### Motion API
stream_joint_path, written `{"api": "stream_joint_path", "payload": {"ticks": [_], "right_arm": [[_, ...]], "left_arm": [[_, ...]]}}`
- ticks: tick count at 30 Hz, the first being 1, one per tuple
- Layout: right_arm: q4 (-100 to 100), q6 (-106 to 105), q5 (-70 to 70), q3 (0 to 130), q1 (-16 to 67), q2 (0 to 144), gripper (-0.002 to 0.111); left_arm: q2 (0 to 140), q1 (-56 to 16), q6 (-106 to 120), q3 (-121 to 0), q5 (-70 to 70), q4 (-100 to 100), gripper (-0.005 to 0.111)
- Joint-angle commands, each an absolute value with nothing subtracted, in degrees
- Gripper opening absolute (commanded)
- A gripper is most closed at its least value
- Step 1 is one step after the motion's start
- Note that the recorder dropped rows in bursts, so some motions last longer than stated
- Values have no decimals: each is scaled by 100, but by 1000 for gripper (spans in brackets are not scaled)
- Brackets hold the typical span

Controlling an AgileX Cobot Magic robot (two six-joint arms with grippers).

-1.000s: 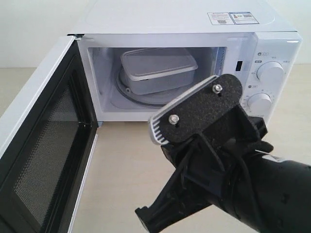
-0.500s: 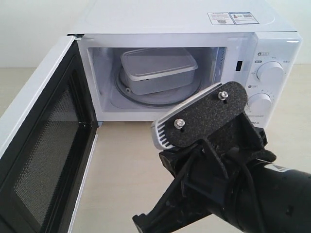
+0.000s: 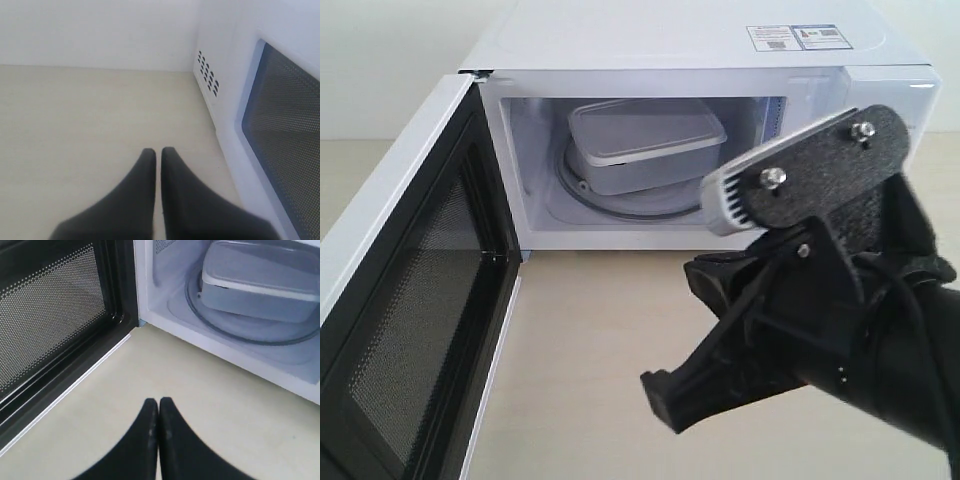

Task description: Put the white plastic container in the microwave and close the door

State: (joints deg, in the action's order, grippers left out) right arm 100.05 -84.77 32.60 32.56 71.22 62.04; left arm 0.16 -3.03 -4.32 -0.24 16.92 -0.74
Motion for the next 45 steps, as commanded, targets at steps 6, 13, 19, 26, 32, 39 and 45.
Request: {"api": "stream_joint_path", "payload": {"ticks": [6,13,19,26,32,39,45], "right_arm": [[9995,-8373,181,2102,4625,4628,0],[9995,-8252,-391,888,3110,2672,0],[9995,-8236,-726,115,1761,903,0],[9995,-8275,-519,0,1021,136,0],[9995,-8225,-432,0,1021,127,0],[9995,-8225,-430,0,1031,127,0],[9995,-8072,-588,0,1031,127,0]], "left_arm": [[0,-290,-401,0,1697,-62,4],[0,-290,-401,0,1697,-62,4],[0,-290,-401,0,1697,-62,4],[0,-290,-401,0,1697,-62,4],[0,-290,-401,0,1697,-62,4],[0,-290,-401,0,1697,-62,4],[0,-290,-401,0,1697,-62,4]]}}
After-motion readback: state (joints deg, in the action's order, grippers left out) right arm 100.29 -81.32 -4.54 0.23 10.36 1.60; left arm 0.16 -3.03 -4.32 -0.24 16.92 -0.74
